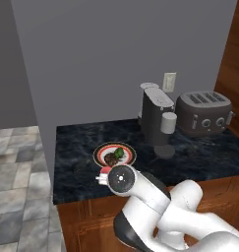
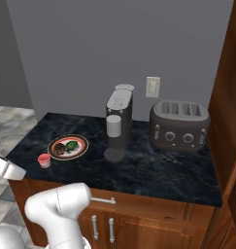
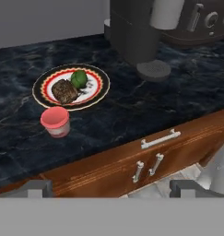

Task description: Pick the avocado and bread from the counter and place them on the plate. Then pick the jam from the cabinet and place it next to the plate. Lastly close the cabinet door.

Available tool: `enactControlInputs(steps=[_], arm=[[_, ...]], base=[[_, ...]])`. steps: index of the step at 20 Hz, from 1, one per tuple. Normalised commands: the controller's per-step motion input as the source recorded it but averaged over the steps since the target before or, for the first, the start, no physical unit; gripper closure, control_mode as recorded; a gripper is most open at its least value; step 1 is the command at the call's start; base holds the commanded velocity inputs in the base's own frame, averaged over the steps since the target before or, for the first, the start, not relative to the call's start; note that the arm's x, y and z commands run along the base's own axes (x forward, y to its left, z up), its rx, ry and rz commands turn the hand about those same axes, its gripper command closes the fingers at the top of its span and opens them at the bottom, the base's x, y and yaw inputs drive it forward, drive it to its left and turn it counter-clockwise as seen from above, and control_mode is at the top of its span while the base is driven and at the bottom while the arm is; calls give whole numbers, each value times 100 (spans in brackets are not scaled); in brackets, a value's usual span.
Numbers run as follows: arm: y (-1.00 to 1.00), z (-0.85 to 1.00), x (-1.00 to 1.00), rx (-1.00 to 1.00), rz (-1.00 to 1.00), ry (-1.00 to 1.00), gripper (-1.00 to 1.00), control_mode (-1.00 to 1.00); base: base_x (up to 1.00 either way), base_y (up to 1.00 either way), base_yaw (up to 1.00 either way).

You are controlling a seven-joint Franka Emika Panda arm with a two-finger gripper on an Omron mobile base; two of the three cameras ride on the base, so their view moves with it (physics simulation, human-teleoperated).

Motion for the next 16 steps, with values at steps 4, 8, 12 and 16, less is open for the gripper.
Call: enactControlInputs(steps=[4,8,12,16], arm=[[-60,72,-42,0,-11,0,-100,-100],[-61,60,-26,0,-3,0,-100,-100],[-63,51,-11,0,0,0,-100,-100],[-68,32,-2,0,0,2,-100,-100]], base=[[0,0,0],[0,0,0],[0,0,0],[0,0,0]])
